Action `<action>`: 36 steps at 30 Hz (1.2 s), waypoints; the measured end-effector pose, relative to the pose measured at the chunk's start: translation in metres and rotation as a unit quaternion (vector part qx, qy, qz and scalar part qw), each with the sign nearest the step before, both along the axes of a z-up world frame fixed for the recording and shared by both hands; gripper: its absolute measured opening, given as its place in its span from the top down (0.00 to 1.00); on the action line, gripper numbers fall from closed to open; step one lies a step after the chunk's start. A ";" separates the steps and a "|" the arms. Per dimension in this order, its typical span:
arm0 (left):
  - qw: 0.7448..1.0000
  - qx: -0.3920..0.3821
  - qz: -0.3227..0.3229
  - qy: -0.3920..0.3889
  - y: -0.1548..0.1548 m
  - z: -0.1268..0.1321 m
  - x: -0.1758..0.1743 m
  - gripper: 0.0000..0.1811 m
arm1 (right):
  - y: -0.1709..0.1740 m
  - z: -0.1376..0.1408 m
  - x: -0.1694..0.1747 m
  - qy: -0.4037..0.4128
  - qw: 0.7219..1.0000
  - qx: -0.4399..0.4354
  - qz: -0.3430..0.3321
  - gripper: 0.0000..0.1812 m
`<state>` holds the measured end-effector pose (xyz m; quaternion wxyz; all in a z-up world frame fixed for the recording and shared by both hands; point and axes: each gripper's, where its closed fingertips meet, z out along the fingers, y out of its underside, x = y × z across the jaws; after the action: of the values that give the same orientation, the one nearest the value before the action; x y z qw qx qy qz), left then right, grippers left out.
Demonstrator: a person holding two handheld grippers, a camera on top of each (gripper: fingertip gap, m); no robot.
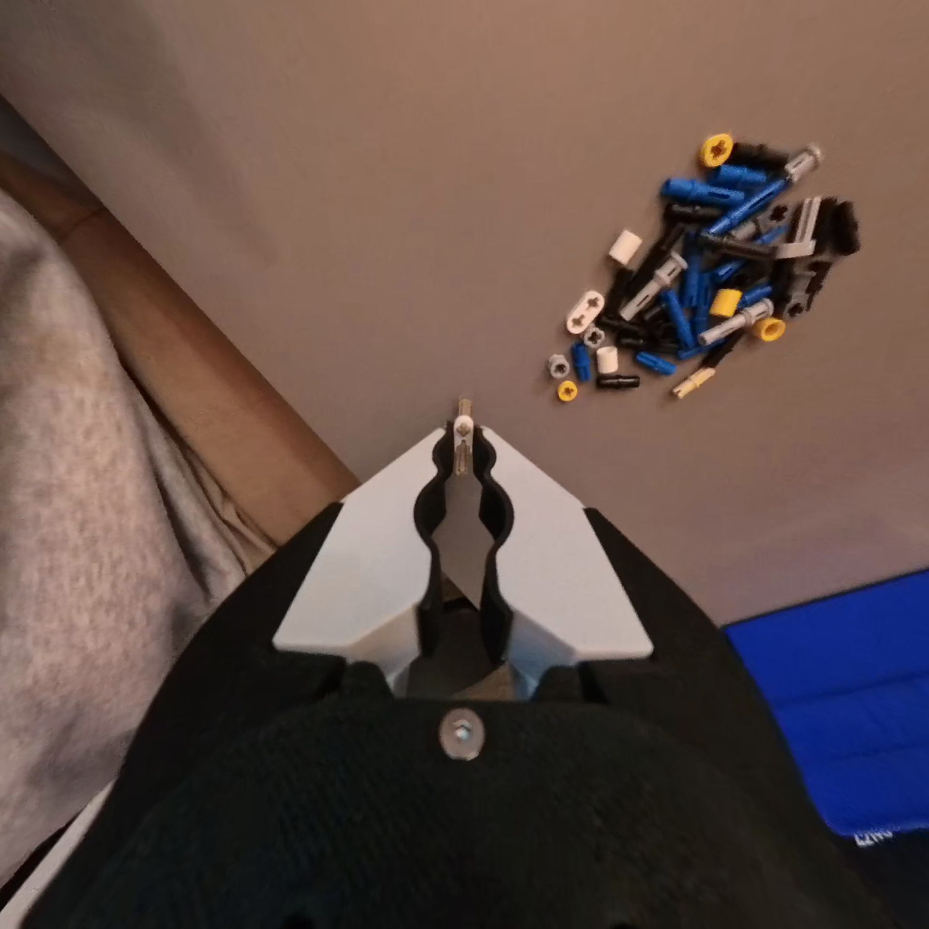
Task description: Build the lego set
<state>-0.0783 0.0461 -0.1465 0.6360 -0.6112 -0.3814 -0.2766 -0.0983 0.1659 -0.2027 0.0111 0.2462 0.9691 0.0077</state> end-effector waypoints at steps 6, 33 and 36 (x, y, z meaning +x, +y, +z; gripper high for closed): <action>1.000 -0.001 0.001 0.001 0.000 0.000 0.000 0.90 | -0.002 0.007 -0.001 0.000 1.000 -0.002 -0.008 0.97; 1.000 0.003 0.000 -0.005 -0.001 0.000 0.000 0.90 | 0.005 0.000 0.005 -0.020 0.999 0.027 0.005 0.97; 1.000 0.001 -0.001 -0.004 -0.001 0.000 0.000 0.90 | 0.009 -0.013 0.010 -0.036 0.998 0.043 0.023 0.97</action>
<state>-0.0780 0.0454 -0.1468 0.6344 -0.6101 -0.3830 -0.2804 -0.0887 0.1745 -0.2161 0.0352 0.2234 0.9723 0.0589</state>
